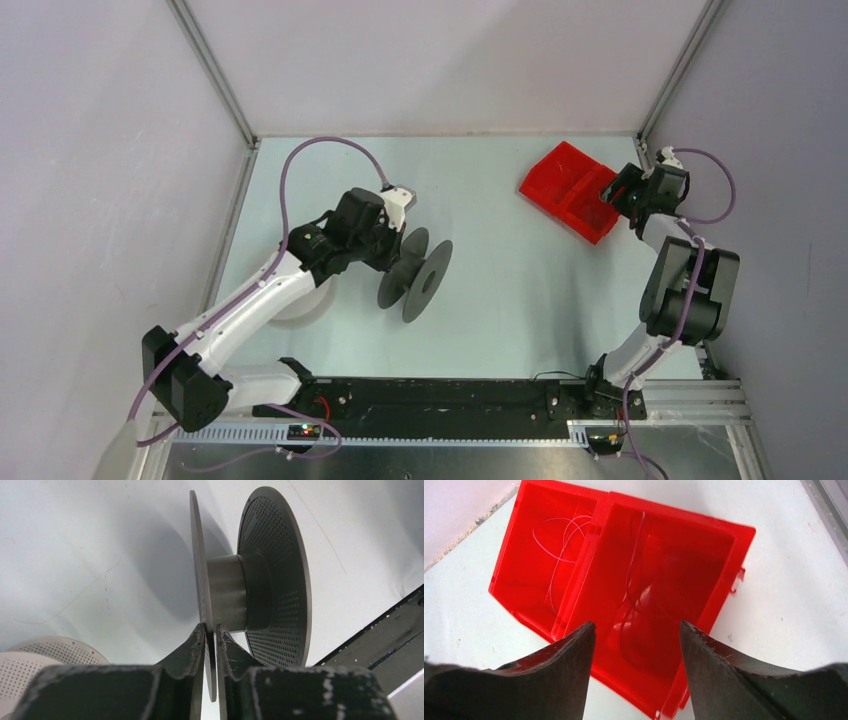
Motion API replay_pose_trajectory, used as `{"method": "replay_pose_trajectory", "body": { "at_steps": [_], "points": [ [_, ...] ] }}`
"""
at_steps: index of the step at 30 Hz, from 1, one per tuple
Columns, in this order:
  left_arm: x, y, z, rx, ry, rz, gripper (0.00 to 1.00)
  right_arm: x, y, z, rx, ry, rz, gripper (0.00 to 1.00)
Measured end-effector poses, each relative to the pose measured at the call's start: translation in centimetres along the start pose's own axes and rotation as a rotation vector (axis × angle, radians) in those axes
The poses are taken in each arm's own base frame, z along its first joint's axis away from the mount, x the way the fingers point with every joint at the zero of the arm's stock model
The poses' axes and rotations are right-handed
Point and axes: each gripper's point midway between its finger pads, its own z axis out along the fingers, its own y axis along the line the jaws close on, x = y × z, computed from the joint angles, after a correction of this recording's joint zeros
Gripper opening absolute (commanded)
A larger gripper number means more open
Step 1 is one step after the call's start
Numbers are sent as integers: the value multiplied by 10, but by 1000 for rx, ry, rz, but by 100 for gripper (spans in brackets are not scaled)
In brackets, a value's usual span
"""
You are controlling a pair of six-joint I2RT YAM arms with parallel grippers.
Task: Wrap the cables
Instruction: Adjust the cable reel at the center of the board, then pick up the cable from the storage box.
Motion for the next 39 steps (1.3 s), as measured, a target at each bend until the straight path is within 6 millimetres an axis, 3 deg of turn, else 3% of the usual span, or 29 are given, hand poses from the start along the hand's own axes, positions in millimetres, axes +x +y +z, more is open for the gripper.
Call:
{"method": "replay_pose_trajectory", "body": {
  "at_steps": [9,15,17,21,26,32,35,39],
  "points": [
    [-6,-3,0,17,-23,1,21,-14,5,28,-62,-13,-1,59],
    [-8,-4,-2,20,-34,2,23,-17,2,41,-66,-10,8,32],
    [-8,-4,-2,21,-36,2,23,-16,2,41,-67,-3,14,19],
    [-9,-4,-3,19,-39,2,25,-20,4,35,-63,8,25,4],
    [-10,-1,-5,5,-48,2,28,-46,27,-3,-93,-24,25,0],
    [-12,0,-11,-3,-70,2,30,-101,84,-78,-234,-147,25,0],
    [-13,0,-13,-4,-78,2,32,-111,110,-112,-307,-178,15,0],
    [-15,3,-16,-17,-90,2,35,-106,145,-144,-394,-167,13,0]
  ]
}}
